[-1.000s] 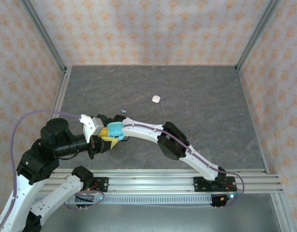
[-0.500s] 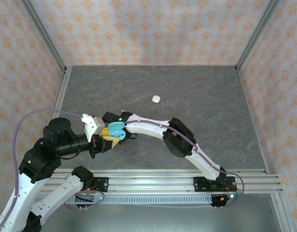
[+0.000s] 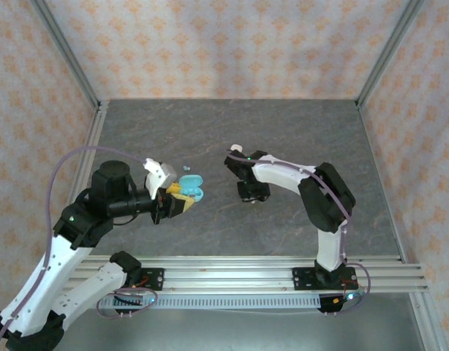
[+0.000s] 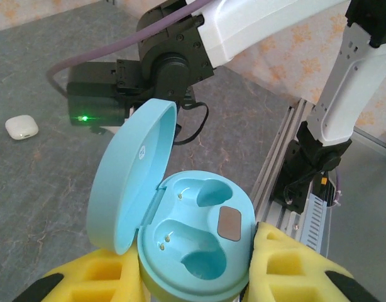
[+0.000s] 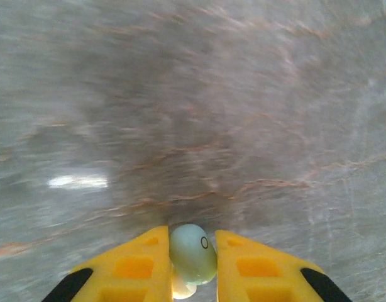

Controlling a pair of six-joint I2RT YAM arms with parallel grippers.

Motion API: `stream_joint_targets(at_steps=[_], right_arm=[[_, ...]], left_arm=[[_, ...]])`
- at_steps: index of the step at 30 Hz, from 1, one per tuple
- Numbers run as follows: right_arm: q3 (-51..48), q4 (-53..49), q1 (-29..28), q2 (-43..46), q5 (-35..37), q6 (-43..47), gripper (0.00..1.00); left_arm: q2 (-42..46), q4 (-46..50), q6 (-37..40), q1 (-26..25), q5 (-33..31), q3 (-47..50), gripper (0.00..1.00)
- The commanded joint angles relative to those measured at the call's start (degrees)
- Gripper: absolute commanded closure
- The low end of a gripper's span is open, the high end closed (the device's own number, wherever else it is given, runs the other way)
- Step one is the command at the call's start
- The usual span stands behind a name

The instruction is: Insert wireless bluetooth earbuds into charging case

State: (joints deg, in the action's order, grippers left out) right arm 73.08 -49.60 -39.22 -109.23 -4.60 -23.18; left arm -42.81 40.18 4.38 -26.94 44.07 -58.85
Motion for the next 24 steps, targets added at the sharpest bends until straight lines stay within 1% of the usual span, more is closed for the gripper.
stream_joint_targets(at_steps=[1, 6, 12, 20, 24], right_arm=[[-1.74, 2.6, 1.11, 1.23, -2.48, -3.86, 0.78], [-2.15, 4.25, 1.83, -0.12, -5.16, -5.48, 0.76], [-3.77, 7.04, 2.02, 0.99, -8.98, -7.27, 0.65], [-5.99, 8.56, 2.63, 7.03, -12.74, -7.88, 0.58], [-7.22, 8.3, 3.51, 10.68, -12.99, -7.42, 0.57]], left_arm=[[-0.94, -4.62, -0.25, 0.45, 2.07, -0.21, 0.81], [-1.99, -5.6, -0.36, 0.42, 2.25, -0.13, 0.81], [-2.19, -6.02, -0.41, 0.4, 1.83, 0.31, 0.81], [-3.13, -7.22, -0.77, 0.4, 1.94, 0.58, 0.81], [-3.64, -7.75, -0.95, 0.48, 2.24, 0.49, 0.81]])
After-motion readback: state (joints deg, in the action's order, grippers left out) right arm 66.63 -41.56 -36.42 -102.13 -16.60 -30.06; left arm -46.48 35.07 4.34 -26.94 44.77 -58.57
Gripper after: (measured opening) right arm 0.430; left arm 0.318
